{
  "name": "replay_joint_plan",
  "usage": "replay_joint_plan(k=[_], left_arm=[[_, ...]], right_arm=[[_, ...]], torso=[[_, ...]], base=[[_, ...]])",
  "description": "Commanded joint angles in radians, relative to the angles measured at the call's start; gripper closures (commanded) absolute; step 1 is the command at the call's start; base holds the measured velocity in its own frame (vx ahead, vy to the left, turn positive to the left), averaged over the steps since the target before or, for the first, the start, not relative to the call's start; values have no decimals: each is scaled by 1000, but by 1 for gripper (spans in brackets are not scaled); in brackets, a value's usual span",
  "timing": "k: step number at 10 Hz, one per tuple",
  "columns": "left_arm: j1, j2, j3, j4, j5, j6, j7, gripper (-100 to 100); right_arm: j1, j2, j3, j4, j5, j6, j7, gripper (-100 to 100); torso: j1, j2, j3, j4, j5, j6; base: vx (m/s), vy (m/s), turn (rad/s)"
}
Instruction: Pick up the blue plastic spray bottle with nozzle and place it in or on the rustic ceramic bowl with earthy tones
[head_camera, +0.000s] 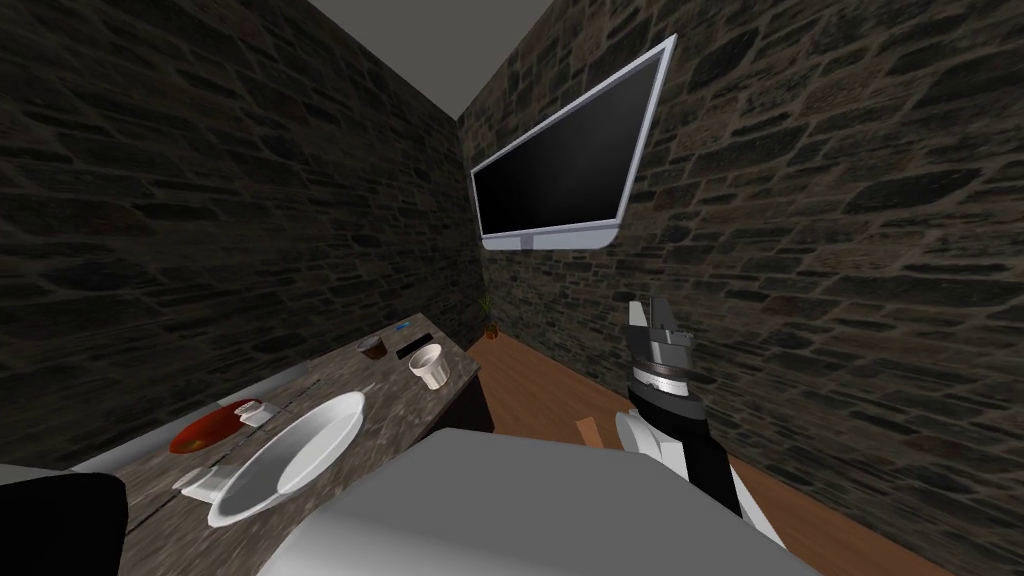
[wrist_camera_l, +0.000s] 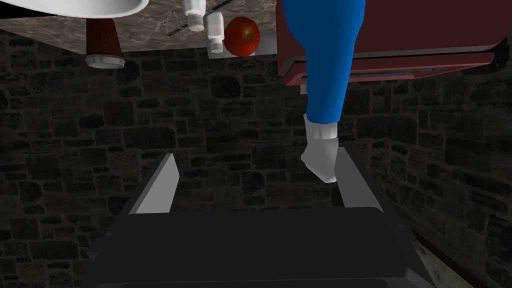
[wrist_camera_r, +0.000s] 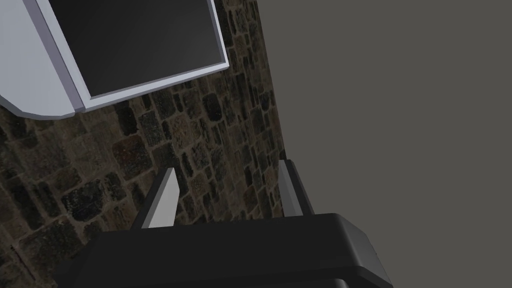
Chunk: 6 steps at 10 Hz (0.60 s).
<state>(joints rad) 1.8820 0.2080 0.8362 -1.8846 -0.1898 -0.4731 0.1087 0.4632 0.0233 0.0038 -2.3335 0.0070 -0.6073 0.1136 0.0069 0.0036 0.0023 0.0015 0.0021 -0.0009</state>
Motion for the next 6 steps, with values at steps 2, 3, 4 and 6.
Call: replay_joint_plan(k=[2, 3, 4, 6], left_arm=[[66, -2, 32, -48, 22, -12, 34, -100], [83, -4, 40, -61, 27, -15, 43, -100], [118, -6, 56, -87, 38, -21, 59, -100], [124, -5, 60, -89, 41, -23, 61, -100]], right_arm=[[0, 0, 0, 0, 0, 0, 0, 0], [0, 0, 0, 0, 0, 0, 0, 0], [0, 0, 0, 0, 0, 0, 0, 0], [0, 0, 0, 0, 0, 0, 0, 0]], torso=[[0, 0, 0, 0, 0, 0], [0, -1, 0, 0, 0, 0], [1, -1, 0, 0, 0, 0], [1, 0, 0, 0, 0, 0]], base=[[5, 21, 44], [6, 25, 49], [3, 27, 76], [4, 16, 27]])
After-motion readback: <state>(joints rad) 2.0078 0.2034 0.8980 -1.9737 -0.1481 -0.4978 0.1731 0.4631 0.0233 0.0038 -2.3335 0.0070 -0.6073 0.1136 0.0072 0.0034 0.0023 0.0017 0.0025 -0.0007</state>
